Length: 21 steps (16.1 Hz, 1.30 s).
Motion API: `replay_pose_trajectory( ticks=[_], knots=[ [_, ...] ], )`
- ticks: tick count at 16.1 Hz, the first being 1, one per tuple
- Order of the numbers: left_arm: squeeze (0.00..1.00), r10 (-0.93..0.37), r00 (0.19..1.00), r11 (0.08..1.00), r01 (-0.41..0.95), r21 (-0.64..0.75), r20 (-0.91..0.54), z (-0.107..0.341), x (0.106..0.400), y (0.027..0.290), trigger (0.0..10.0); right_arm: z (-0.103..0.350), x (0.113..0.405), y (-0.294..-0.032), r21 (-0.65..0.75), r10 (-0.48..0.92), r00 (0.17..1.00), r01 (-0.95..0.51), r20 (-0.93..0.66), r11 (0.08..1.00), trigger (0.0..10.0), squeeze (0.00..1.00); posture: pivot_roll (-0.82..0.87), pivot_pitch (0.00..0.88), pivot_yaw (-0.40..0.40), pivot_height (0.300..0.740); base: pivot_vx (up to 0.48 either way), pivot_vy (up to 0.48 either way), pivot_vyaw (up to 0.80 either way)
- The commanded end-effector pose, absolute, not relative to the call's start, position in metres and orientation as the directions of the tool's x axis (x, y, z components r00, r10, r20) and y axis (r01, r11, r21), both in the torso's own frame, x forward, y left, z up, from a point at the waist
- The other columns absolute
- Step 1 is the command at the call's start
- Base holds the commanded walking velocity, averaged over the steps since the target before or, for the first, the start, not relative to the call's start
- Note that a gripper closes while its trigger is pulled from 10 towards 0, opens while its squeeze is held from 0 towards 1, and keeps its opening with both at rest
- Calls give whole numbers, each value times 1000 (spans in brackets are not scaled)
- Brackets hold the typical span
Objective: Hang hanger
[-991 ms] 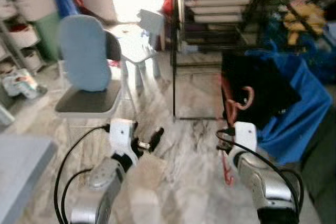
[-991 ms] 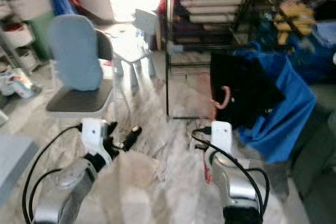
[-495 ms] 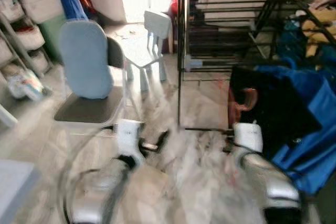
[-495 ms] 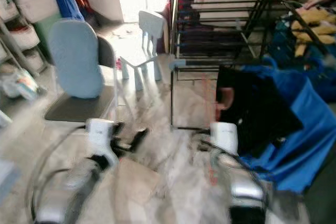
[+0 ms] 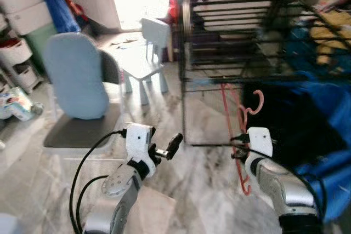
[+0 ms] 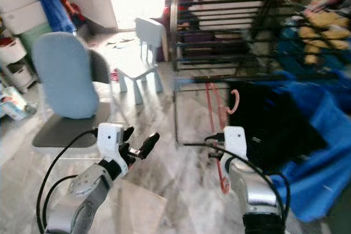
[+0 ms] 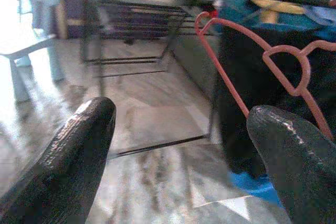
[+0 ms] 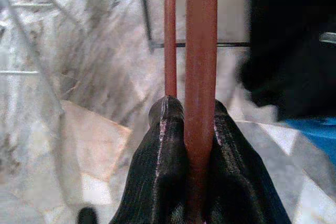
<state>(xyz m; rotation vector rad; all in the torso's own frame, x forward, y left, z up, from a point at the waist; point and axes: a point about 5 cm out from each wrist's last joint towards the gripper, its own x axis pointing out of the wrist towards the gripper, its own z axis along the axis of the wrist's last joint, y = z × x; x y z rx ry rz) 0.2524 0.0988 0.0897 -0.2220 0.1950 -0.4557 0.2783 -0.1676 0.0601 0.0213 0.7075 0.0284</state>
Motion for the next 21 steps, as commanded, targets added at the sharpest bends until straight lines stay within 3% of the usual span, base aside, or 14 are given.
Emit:
replay_pose_trajectory(
  ticks=[1, 4, 10, 15, 21],
  knots=[
    [0, -440, 888, 885, 403, -232, -133, 93, 255, 103, 10000, 65, 281, -162, 35, 61, 770, -50, -635, 998, 10000, 0, -122, 0, 32, 740, 349, 330, 0],
    [0, -445, 886, 883, 410, -228, -133, 93, 255, 102, 10000, 65, 282, -161, 31, 62, 767, -55, -638, 998, 10000, 0, -122, 0, 31, 740, 350, 329, 0],
    [0, -446, 884, 883, 409, -230, -139, 92, 254, 102, 10000, 65, 282, -160, 22, 54, 771, -51, -635, 998, 10000, 0, -120, 0, 33, 740, 466, 0, 0],
    [0, -461, 877, 873, 421, -247, -135, 93, 253, 100, 10000, 68, 285, -173, -16, -26, 789, 20, -614, 1000, 10000, 0, -122, 0, 32, 740, 0, 0, 0],
    [0, -475, 869, 868, 435, -242, -142, 93, 253, 98, 10000, 66, 285, -175, 30, 28, 748, -12, -663, 999, 10000, 0, -123, 0, 28, 740, 0, 0, 0]
  ],
)
